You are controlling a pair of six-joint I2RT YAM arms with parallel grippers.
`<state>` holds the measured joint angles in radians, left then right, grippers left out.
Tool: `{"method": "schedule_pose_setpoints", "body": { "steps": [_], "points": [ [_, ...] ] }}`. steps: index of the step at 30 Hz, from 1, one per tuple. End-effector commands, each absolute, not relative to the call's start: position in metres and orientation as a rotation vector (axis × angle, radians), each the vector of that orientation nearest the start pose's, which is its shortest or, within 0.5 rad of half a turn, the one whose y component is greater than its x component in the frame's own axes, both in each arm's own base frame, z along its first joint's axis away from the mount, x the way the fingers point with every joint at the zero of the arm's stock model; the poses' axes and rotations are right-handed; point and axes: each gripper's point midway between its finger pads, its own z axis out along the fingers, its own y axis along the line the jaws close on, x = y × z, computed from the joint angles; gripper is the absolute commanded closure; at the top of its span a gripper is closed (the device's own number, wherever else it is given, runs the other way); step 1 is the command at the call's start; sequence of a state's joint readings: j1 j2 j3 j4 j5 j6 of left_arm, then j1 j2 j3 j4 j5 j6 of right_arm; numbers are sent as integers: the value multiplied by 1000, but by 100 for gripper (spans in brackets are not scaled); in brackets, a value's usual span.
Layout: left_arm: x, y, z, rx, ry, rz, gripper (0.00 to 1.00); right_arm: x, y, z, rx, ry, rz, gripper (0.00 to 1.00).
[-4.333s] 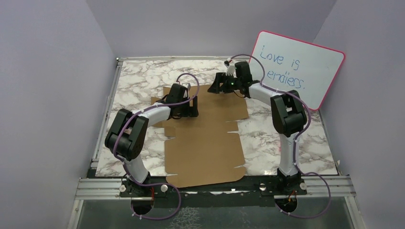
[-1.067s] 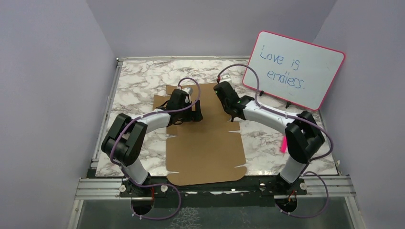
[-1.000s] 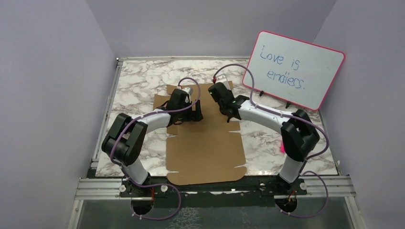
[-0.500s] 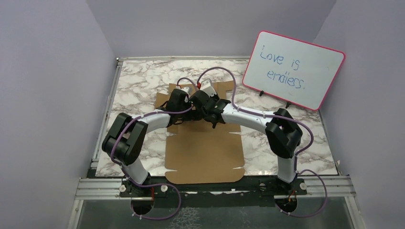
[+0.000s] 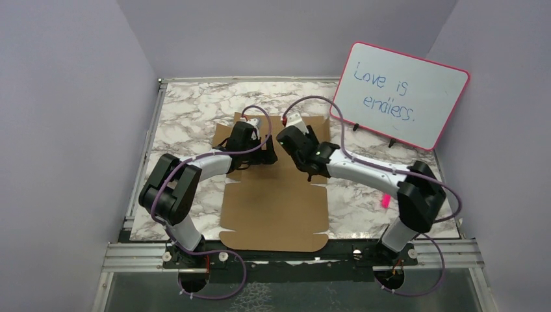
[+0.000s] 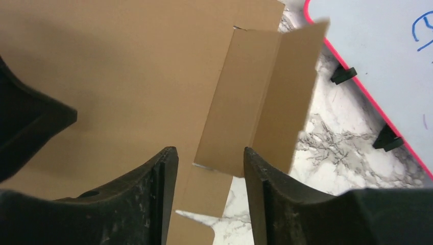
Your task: Fold the paper box
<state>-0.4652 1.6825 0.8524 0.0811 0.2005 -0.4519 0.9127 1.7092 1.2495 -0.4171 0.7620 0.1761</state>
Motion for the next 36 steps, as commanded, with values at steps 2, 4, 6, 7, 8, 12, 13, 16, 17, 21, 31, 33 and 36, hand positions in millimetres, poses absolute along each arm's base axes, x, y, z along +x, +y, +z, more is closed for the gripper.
{"method": "schedule_pose_setpoints", "body": {
  "steps": [2, 4, 6, 7, 8, 12, 13, 16, 17, 21, 31, 33, 36],
  "points": [
    [320, -228, 22, 136, 2517, -668, 8, 329, 239, 160, -406, 2140, -34, 40],
    [322, -229, 24, 137, 2508, -669, 8, 321, 231, 157, -400, 2157, 17, 36],
    [323, -229, 26, 137, 2512, -666, 8, 313, 226, 151, -378, 2182, 64, 33],
    [323, -229, 28, 137, 2513, -665, 8, 309, 223, 146, -365, 2201, 91, 32],
    [323, -229, 30, 139, 2509, -665, 8, 306, 219, 139, -344, 2223, 114, 31],
    [326, -228, 42, 152, 2493, -652, 8, 292, 208, 112, -257, 2308, 213, 28],
    [325, -227, 44, 156, 2493, -644, 8, 289, 207, 106, -232, 2326, 243, 28],
    [320, -223, 48, 169, 2495, -627, 8, 280, 208, 92, -165, 2354, 336, 25],
    [318, -223, 49, 173, 2498, -624, 8, 277, 207, 85, -133, 2369, 356, 24],
    [306, -221, 50, 189, 2505, -615, 8, 276, 199, 65, -44, 2407, 414, 21],
    [282, -229, 41, 267, 2549, -583, 8, 270, 196, 38, 4, 2472, 478, 18],
    [280, -230, 36, 272, 2566, -572, 8, 268, 198, 33, 7, 2494, 486, 18],
    [279, -232, 31, 278, 2576, -556, 8, 264, 197, 26, 23, 2520, 485, 18]
  ]
}}
